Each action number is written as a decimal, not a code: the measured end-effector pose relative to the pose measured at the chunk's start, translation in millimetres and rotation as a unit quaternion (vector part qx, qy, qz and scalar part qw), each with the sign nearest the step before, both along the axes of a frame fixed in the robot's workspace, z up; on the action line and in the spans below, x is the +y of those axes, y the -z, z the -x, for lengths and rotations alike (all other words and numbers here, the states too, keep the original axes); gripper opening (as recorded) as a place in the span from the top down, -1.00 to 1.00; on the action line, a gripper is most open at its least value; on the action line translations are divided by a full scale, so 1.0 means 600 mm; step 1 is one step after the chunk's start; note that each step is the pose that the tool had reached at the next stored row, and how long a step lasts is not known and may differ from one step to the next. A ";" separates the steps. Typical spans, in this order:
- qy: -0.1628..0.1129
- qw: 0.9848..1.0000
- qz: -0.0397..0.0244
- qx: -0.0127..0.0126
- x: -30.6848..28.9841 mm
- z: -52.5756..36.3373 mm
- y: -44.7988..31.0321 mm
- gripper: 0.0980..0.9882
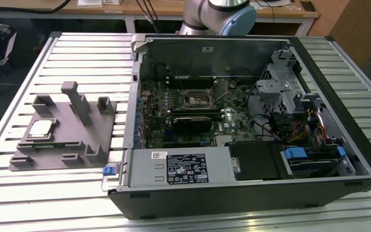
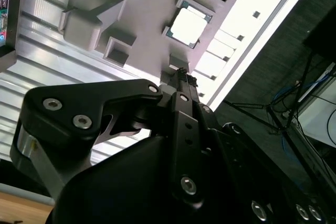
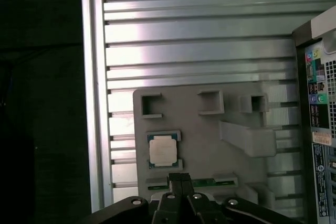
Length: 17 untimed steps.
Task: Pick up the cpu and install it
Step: 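Pick up the cpu and move it towards the insertion slot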
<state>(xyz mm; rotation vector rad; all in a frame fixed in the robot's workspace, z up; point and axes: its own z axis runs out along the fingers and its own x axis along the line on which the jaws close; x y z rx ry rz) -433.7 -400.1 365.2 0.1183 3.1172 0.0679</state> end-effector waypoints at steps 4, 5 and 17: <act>0.000 1.000 0.000 0.000 -0.0004 0.001 0.005 0.98; 0.000 1.000 0.000 0.000 -0.0003 0.001 0.006 0.98; 0.000 1.000 0.000 0.000 -0.0007 0.002 0.024 0.98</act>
